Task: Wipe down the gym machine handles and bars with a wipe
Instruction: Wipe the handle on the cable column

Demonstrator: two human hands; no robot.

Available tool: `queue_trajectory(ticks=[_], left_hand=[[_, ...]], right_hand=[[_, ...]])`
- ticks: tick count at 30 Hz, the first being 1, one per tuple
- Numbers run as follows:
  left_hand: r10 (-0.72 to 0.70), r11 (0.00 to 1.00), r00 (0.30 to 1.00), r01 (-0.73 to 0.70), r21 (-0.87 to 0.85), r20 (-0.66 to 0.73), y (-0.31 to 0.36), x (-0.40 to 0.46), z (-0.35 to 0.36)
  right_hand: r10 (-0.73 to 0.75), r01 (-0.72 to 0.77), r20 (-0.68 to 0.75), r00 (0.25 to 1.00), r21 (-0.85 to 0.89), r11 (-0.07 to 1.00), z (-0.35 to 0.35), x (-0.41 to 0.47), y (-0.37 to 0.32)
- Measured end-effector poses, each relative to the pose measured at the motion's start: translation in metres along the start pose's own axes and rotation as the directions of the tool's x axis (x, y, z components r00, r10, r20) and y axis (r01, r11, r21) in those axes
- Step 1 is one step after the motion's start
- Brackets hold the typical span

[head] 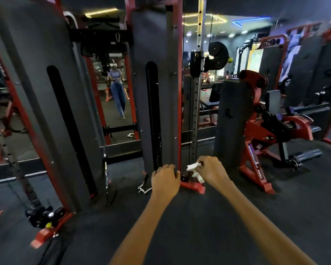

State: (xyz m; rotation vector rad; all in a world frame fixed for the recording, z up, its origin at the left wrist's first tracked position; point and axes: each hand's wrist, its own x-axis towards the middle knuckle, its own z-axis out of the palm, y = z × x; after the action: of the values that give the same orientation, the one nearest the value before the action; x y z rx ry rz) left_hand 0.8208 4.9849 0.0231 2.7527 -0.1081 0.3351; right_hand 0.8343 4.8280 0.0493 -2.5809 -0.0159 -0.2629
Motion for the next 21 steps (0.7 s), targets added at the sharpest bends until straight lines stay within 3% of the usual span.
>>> queue_trajectory(ticks=[10,21], left_hand=[[0.026,1.0,0.999,-0.026,0.004,-0.028,-0.023,0.238,0.054],[0.059,0.998,0.996,-0.06,-0.005,-0.068,-0.023,0.504,0.091]], right_hand=[[0.019,-0.019,-0.019,1.0,0.022,1.0,0.039,0.234,0.041],[-0.012,0.021,-0.116,0.993,0.082,0.996,0.032,0.499,0.07]])
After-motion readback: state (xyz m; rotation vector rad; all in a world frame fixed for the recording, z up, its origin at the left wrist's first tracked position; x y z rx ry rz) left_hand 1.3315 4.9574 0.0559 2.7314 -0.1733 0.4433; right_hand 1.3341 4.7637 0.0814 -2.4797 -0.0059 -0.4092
